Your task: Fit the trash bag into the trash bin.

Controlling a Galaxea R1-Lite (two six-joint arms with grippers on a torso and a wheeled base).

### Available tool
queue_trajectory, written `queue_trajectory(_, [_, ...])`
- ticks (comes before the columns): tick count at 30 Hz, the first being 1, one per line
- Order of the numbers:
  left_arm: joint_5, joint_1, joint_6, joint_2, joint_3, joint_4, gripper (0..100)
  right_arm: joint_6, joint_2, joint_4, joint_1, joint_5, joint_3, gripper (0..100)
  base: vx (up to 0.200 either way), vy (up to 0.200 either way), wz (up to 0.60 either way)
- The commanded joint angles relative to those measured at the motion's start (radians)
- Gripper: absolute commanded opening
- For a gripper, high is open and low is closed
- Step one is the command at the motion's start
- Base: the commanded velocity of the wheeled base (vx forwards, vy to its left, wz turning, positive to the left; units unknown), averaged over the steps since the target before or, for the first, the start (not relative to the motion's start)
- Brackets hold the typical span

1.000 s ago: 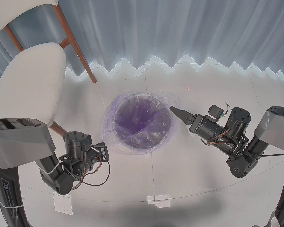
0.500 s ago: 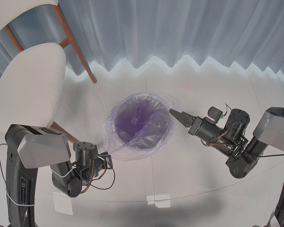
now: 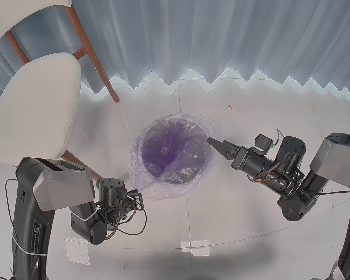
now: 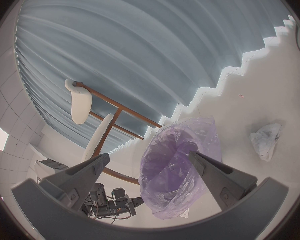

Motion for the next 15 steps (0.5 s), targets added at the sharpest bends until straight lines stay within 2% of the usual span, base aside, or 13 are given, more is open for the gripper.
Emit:
queue_trajectory(1, [-0.001,-0.002,0.0,0.006,0.0,-0.016,0,0.0,0.006,0.0,0.002,0.0,0.001,100,0.0,0.0,0.0])
queue_trajectory(13, [0.007,-0.011,0.017,0.011,0.04,-0.057,0,-0.001,0.011,-0.002,0.011,0.0,0.011,100,0.0,0.0,0.0])
queue_trajectory(14, [0.004,-0.015,0.027,0.009,0.055,-0.071,100,-0.001,0.012,-0.002,0.011,0.0,0.011,100,0.0,0.0,0.0])
queue_trajectory(15, [0.004,-0.019,0.032,0.011,0.063,-0.083,100,-0.001,0.012,-0.002,0.011,0.0,0.011,100,0.0,0.0,0.0])
